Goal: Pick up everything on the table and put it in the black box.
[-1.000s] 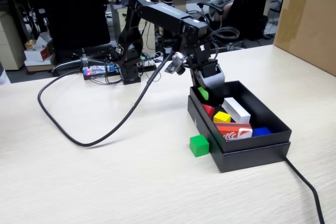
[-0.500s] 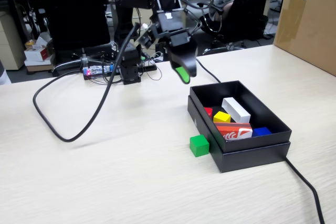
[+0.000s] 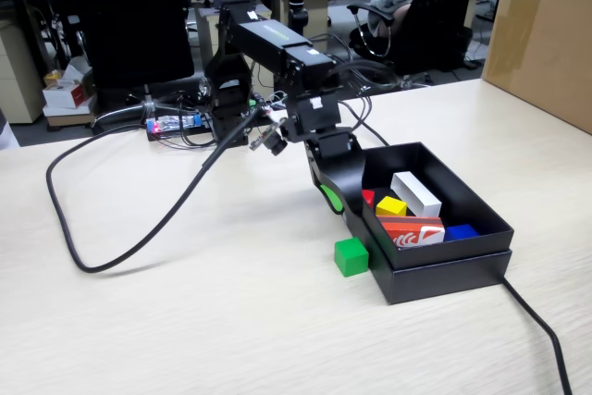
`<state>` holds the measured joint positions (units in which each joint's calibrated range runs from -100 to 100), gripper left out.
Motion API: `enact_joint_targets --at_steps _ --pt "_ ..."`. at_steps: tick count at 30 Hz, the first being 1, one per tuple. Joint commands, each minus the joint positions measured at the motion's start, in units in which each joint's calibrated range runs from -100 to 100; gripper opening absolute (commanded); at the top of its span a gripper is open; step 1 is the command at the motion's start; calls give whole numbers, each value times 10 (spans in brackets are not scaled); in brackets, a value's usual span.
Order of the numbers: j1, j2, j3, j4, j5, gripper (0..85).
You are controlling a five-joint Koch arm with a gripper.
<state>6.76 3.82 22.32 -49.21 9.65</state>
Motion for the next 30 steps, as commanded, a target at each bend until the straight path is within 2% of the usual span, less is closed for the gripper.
enact_joint_targets --at_steps 1,25,30 --pt "3 -7 49 12 0 461" --pt "-2 147 77 57 -4 460" --pt "-1 163 79 57 -10 411"
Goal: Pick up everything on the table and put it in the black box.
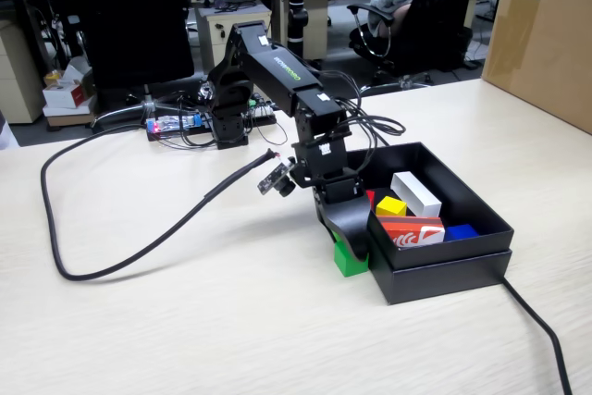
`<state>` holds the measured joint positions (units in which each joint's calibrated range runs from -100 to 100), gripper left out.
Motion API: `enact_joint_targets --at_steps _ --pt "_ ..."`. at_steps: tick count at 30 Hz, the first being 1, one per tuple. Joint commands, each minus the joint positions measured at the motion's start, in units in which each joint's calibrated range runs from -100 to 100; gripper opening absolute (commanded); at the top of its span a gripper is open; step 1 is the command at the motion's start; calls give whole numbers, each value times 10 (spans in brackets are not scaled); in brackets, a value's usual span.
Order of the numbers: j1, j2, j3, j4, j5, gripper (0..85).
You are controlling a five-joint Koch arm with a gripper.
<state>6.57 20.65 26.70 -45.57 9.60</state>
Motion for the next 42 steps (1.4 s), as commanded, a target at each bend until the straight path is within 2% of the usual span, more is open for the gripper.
enact_joint_targets --at_steps 1,3,5,11,19,25,30,31,37,42 --pt "1 -4 33 21 -11 391" --pt "2 2 27 15 -14 326" --pt "2 3 27 5 -13 225" --pt "-1 1 18 -4 -12 32" --pt "-3 -113 9 -67 -1 31" --pt "5 -336 -68 -94 0 31" --pt "30 -510 -124 -107 0 32" --pt "51 -566 -126 -110 -2 32" --pt "109 -542 -70 -115 -16 33" --pt "122 -426 -33 -111 -13 41"
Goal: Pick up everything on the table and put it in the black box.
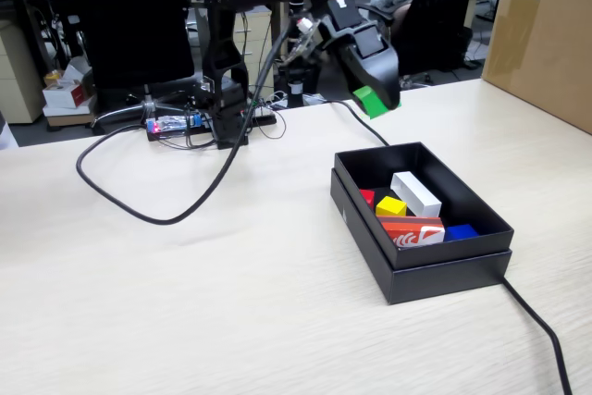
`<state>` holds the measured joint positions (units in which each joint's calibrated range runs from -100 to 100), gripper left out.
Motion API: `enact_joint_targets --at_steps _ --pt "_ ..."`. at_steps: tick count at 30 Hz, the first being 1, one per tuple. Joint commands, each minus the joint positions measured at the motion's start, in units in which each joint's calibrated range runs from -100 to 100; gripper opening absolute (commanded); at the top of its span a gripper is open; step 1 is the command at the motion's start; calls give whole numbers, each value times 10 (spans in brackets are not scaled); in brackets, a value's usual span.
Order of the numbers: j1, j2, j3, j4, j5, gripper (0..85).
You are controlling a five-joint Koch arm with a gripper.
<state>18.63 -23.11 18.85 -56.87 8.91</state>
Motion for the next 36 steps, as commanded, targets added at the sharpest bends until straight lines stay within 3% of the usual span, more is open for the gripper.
enact_joint_targets --at_steps 1,4,18,20,26,36 --pt "2 35 46 4 -6 43" --pt "0 112 43 7 -4 77" --pt "-22 209 -58 69 1 82" --pt "-21 205 -69 69 0 237" --pt "-18 171 -69 68 -3 363" --pt "-11 4 20 29 -2 392"
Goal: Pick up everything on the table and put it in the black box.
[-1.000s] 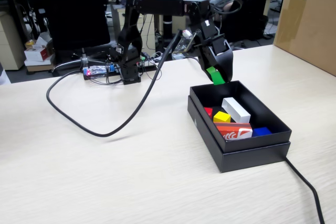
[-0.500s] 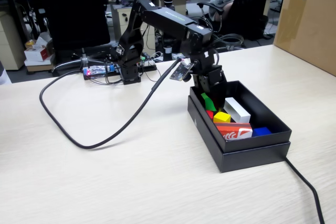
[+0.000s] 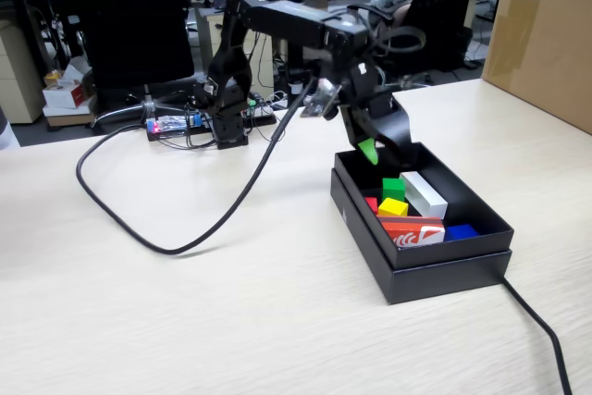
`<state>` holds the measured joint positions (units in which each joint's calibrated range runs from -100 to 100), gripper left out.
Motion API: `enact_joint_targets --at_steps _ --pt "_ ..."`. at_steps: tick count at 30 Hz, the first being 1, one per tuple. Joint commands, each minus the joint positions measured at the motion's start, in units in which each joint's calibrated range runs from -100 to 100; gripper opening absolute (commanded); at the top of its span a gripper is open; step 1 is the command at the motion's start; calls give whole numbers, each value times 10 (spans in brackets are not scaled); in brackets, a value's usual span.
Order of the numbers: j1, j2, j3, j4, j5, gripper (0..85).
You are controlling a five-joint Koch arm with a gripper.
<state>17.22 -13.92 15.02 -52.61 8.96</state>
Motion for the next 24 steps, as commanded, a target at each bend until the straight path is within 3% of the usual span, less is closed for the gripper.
enact_joint_targets --at_steps 1,6,13,19,20,24 --pt "1 -110 63 -14 -3 394" --pt "-21 -187 74 -14 -4 395" --pt "-78 -287 -23 -4 -24 464" --pt "-106 -429 -260 112 -41 463" --pt "-110 -496 -375 152 -42 464" --pt "-123 -571 -492 186 -45 465"
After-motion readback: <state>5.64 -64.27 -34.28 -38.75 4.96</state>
